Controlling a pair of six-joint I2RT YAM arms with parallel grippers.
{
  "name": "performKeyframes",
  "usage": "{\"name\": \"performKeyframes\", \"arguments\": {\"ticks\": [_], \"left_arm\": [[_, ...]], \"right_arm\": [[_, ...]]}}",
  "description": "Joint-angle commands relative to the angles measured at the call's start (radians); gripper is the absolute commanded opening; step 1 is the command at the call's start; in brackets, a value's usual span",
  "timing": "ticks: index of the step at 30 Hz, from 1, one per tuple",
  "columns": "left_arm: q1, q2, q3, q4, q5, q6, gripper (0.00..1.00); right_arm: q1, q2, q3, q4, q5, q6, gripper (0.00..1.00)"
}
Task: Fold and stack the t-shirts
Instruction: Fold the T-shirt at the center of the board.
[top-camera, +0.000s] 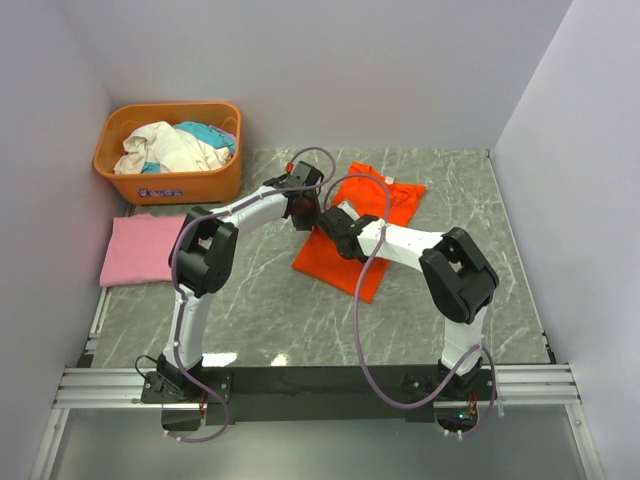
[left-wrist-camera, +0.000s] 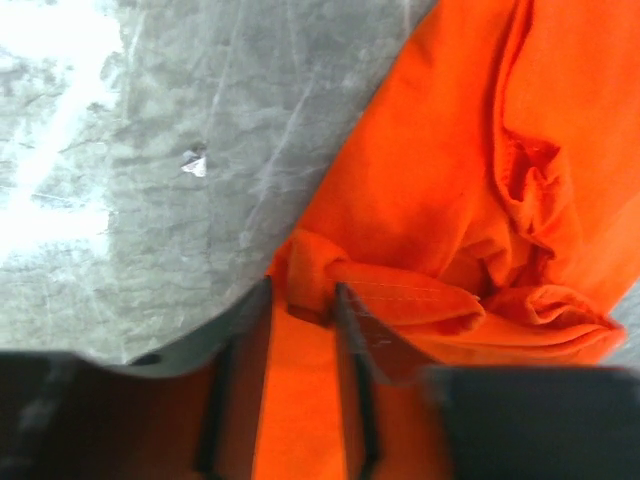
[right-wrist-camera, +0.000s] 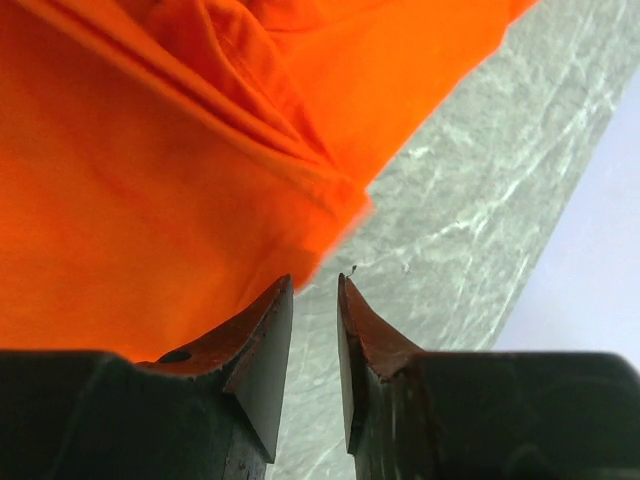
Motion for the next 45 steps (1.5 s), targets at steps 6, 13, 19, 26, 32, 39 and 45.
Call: {"name": "performKeyframes", "arguments": {"ticks": [6, 13, 19, 26, 32, 39, 45], "left_arm": [[0.003, -0.196, -0.096, 0.061, -0.054, 0.025, 0.67], [-0.001, -0.358, -0.277, 0.098, -0.054, 0.044, 0.99], [-0.014, -0.451, -0.446, 0.155, -0.045, 0.077, 0.99], [-0.015, -0.480, -0.535, 0.161, -0.048, 0.078, 0.99], [-0.015, -0.546, -0.595, 0.150, -0.072, 0.069, 0.97], [-0.014, -0.626, -0.670, 0.147, -0.088, 0.055, 0.97], [-0.015, -0.666, -0.707, 0.144, -0.105, 0.049, 0.97]], "right_arm": [[-0.050, -0.091, 0.032, -0.058, 0.032, 0.124, 0.32], [-0.238, -0.288, -0.141, 0.105, -0.335, 0.282, 0.38], [-0.452, -0.361, -0.233, 0.279, -0.757, 0.352, 0.41], [-0.550, -0.278, -0.236, 0.373, -0.992, 0.417, 0.41], [-0.587, -0.189, -0.229, 0.400, -1.040, 0.468, 0.41], [-0.590, -0.149, -0.238, 0.414, -1.016, 0.489, 0.41], [-0.602, -0.132, -0.255, 0.431, -0.997, 0.504, 0.41]]}}
